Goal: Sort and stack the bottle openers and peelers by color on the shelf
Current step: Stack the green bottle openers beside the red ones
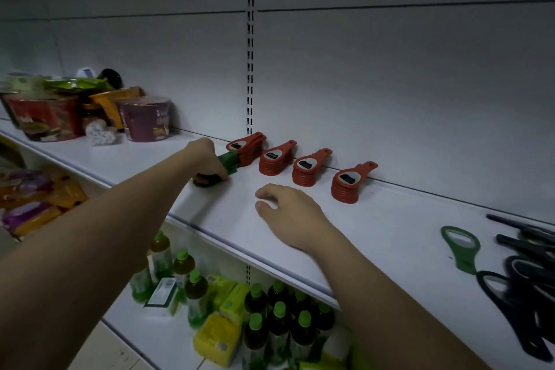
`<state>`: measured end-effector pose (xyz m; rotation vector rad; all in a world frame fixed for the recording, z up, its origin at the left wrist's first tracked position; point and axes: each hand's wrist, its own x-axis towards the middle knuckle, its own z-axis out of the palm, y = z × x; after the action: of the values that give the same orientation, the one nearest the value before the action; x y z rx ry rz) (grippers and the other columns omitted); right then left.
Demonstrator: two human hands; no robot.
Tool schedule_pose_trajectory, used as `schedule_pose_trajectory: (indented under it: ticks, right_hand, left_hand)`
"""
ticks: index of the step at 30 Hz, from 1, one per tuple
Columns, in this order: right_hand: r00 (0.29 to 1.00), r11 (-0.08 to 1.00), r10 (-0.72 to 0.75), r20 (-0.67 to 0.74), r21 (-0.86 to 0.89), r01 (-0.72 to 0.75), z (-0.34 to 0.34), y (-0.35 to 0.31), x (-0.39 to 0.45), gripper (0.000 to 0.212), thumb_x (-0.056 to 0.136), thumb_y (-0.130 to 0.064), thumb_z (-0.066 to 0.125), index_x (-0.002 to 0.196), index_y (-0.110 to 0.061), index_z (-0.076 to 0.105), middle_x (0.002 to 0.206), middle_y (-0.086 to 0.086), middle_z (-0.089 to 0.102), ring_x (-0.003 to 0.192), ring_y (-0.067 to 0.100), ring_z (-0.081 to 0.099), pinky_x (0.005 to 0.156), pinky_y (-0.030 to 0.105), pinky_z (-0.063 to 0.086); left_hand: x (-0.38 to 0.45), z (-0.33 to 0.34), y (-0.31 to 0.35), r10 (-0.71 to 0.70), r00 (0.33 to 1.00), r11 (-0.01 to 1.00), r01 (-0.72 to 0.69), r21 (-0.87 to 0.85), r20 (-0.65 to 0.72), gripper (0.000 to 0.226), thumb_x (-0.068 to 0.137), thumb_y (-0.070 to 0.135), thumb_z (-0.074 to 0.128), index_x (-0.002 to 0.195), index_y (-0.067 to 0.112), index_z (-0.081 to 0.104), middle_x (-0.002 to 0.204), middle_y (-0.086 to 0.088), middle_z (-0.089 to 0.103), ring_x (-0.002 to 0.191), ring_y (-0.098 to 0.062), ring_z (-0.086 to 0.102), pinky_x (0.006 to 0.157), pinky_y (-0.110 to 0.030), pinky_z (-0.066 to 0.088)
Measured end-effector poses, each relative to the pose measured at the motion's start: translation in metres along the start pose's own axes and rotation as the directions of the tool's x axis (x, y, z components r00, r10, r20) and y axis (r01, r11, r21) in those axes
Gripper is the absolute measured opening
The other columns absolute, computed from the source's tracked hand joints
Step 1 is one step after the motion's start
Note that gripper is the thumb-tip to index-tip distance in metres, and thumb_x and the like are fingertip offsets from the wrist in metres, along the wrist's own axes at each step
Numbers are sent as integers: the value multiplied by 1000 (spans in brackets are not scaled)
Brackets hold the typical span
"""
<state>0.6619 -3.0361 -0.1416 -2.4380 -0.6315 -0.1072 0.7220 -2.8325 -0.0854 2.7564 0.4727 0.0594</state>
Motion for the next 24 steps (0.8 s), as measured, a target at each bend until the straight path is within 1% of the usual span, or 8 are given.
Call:
schedule_pose_trajectory:
  ticks: [4, 6, 7, 9, 12, 14, 19, 24]
  right_hand:
    - [1000, 1000, -7, 1, 21, 7, 0, 1, -1, 36, 99, -35, 48, 133, -26, 57, 138, -7, 58, 127, 18, 51, 108, 35, 40]
    - [1000, 998, -14, -15, 64, 15, 0, 1, -2, 31, 99, -33, 49, 126, -26, 61, 130, -5, 62, 119, 19, 56, 102, 38, 45]
    - [999, 995, -22, -48, 92, 26, 0, 0, -3, 26, 98, -32, 48, 118, -25, 63, 122, -4, 66, 111, 21, 59, 97, 40, 49]
    - [984, 990, 1, -179, 142, 25, -2, -2, -3, 18, 97, -30, 47, 99, -24, 63, 99, -2, 68, 91, 23, 62, 81, 43, 54]
    - [906, 963, 165, -391, 263, -62, -13, -3, -11, 20, 91, -29, 47, 75, -21, 55, 73, -3, 60, 72, 23, 57, 64, 42, 52]
    - [859, 947, 235, -454, 305, -98, -26, 0, -24, 22, 89, -28, 49, 68, -20, 51, 69, -3, 59, 69, 22, 56, 62, 40, 50]
    - [856, 965, 252, -451, 189, -184, -79, 26, -57, 20, 87, -28, 50, 78, -21, 67, 84, 0, 69, 80, 25, 63, 73, 34, 53]
    - [831, 945, 325, -452, 193, -265, -132, 65, -84, 20, 83, -28, 51, 74, -21, 68, 80, -1, 71, 75, 28, 67, 75, 43, 58]
  left_hand:
    - [-8, -9, 8, 3, 997, 999, -6, 39, 75, 68, 77, 45, 80, 121, 1, 55, 118, -15, 60, 99, -28, 59, 79, -37, 55]
    - [-18, -11, 22, 146, 985, 985, -135, 109, -97, 67, 82, 49, 74, 129, 6, 52, 123, -14, 59, 101, -28, 55, 81, -36, 50]
    - [-23, -9, 32, 244, 950, 969, -231, 89, -196, 60, 84, 45, 73, 129, 10, 53, 123, -14, 59, 103, -27, 55, 85, -37, 49]
    - [-40, 2, 56, 388, 875, 901, -426, -83, -289, 41, 85, 35, 73, 119, 16, 59, 114, -8, 63, 99, -22, 59, 81, -32, 49]
    - [-66, 19, 94, 512, 836, 785, -549, -287, -199, 27, 87, 32, 72, 110, 19, 64, 99, 1, 67, 85, -10, 62, 66, -18, 45]
    - [-74, 22, 116, 562, 810, 742, -584, -328, -170, 28, 89, 34, 70, 113, 20, 66, 101, 3, 67, 88, -10, 63, 66, -16, 44]
    - [-80, 37, 155, 650, 758, 758, -639, -132, 59, 43, 94, 24, 59, 136, 28, 55, 124, 2, 59, 104, -14, 53, 84, -22, 37]
    - [-80, 58, 168, 642, 766, 767, -641, -26, 40, 52, 90, 38, 66, 139, 25, 53, 132, -8, 57, 118, -25, 51, 86, -27, 36]
